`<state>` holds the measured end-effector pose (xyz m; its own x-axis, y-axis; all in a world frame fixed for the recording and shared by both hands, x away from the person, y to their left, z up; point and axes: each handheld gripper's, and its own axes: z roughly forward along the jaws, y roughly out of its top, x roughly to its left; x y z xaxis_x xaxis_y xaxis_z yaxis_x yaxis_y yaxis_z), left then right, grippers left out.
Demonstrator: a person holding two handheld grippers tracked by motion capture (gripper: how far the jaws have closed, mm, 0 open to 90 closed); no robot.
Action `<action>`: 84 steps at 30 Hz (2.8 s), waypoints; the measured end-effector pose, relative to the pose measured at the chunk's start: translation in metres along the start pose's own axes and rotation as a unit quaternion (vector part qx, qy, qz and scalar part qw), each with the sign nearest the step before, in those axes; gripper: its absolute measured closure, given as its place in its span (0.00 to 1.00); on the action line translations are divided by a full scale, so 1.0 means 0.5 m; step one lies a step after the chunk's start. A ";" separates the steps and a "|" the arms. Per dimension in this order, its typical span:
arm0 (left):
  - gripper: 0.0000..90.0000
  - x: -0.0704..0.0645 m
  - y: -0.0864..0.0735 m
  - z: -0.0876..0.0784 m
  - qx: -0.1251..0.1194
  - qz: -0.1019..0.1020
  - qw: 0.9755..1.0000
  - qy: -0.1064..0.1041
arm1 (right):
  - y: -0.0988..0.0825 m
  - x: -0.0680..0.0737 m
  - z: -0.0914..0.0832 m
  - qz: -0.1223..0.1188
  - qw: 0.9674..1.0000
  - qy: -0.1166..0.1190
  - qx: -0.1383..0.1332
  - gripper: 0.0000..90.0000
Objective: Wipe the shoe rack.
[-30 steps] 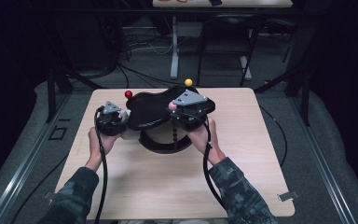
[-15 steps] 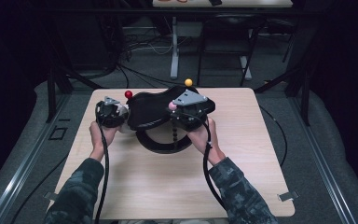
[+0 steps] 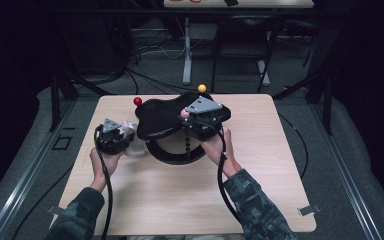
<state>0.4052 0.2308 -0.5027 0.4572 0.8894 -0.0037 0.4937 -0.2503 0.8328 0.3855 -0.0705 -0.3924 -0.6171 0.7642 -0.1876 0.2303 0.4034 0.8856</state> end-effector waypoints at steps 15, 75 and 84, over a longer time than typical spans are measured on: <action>0.88 -0.151 -0.083 -0.016 -0.014 0.044 0.999 -0.015 | 0.000 0.000 0.000 0.002 1.000 -0.001 0.001 0.67; 0.88 -0.225 -0.111 0.104 0.024 0.042 0.998 -0.036 | 0.005 -0.016 -0.005 -0.009 1.000 0.022 0.013 0.67; 0.88 -0.202 -0.116 0.104 0.029 0.028 0.999 -0.022 | 0.001 -0.033 -0.015 -0.004 1.000 0.016 0.023 0.67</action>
<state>0.3688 0.1358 -0.5795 0.5170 0.8558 0.0176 0.5071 -0.3227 0.7992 0.3904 -0.0867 -0.3856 -0.6427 0.7445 -0.1806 0.2582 0.4325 0.8639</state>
